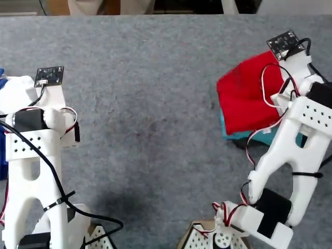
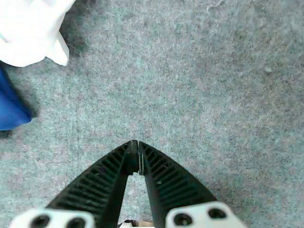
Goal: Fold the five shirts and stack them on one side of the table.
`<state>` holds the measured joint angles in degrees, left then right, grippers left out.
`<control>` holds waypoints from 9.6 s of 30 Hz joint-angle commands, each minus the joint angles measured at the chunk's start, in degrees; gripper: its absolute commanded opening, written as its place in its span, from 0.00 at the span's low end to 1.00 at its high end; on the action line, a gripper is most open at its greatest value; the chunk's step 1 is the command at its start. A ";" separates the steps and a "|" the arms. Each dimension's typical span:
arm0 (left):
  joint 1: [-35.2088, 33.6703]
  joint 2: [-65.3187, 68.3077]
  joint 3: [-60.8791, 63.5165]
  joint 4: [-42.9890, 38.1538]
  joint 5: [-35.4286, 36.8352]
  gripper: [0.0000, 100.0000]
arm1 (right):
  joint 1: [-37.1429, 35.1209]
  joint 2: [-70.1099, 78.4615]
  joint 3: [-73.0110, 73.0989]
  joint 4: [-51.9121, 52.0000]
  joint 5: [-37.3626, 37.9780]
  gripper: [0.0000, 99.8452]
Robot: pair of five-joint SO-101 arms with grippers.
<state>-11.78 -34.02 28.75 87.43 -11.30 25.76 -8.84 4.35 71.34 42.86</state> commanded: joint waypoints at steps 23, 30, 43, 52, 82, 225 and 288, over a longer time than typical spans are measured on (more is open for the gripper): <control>-32.79 -0.66 -5.89 -11.69 -6.42 0.19 | -1.71 -2.68 -0.57 3.87 1.67 0.06; -43.60 9.19 -2.90 -27.69 -13.27 0.20 | -4.70 -2.77 -0.57 6.51 1.67 0.06; -36.75 24.31 -4.04 -30.42 -14.15 0.01 | -8.13 -2.86 -1.01 10.46 1.67 0.06; -18.11 10.07 -11.52 -4.48 -12.13 0.02 | -7.96 -2.86 -1.01 10.46 1.67 0.06; -17.93 -18.59 -10.73 13.19 -0.62 0.26 | -43.65 -1.80 -0.75 17.23 -10.81 0.37; -32.97 22.11 -54.95 13.45 -18.81 0.02 | -60.09 24.40 -36.26 25.32 -23.30 0.05; -52.57 0.04 -30.42 3.25 -20.04 0.02 | -80.84 13.67 -35.12 31.12 -11.34 0.00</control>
<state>-67.96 -27.52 0.62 86.90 -32.13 -57.05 24.48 -47.16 101.49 28.09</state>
